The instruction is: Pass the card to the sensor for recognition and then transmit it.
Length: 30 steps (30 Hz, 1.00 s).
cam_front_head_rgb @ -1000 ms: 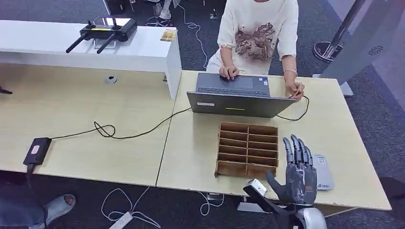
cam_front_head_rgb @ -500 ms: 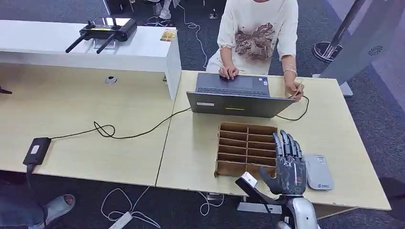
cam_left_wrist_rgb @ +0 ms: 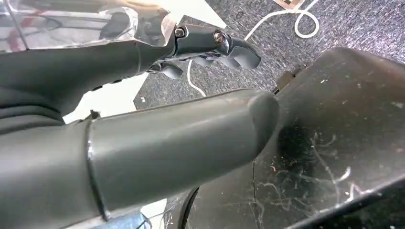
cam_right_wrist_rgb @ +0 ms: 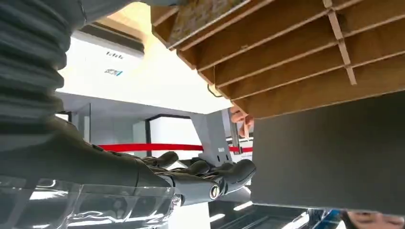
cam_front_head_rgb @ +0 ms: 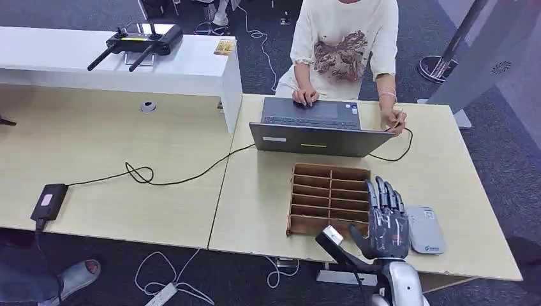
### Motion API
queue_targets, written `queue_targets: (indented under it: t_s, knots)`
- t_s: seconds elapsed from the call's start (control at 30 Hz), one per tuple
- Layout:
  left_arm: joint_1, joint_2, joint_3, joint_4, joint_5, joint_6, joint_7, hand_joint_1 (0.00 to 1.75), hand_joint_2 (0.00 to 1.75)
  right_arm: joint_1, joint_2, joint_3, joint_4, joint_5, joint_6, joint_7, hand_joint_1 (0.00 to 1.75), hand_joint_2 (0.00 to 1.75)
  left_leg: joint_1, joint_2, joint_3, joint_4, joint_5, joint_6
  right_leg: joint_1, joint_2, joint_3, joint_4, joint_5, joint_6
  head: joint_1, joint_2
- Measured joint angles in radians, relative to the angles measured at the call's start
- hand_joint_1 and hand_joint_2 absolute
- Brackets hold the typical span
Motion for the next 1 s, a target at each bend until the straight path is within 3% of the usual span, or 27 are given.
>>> queue_targets:
  t_s: [0.47,0.63,1.0]
  knots:
    - [0.0,0.0,-0.002,0.0,0.0,-0.006,-0.007,0.0,0.0,0.036,0.004,-0.022,-0.042,0.017,0.059,0.014,0.0,1.75,0.0,0.0,0.0,0.0,0.0,0.0,0.0,0.0,0.0,0.0,0.0,0.0,0.0,0.0]
    - [-0.004,0.0,-0.016,0.0,0.0,-0.006,-0.014,0.0,0.0,0.044,0.006,-0.03,-0.045,0.017,0.059,0.014,0.19,1.75,0.001,0.0,0.0,0.0,0.0,0.0,0.001,0.0,0.0,0.0,0.0,0.0,0.0,0.0]
    - [-0.005,0.0,-0.018,-0.001,0.0,-0.01,-0.016,0.0,0.0,0.044,0.011,-0.042,-0.042,0.03,0.063,0.007,0.21,1.75,0.001,0.0,-0.001,0.0,0.0,0.0,0.001,0.0,-0.001,0.0,0.0,0.0,0.0,0.0]
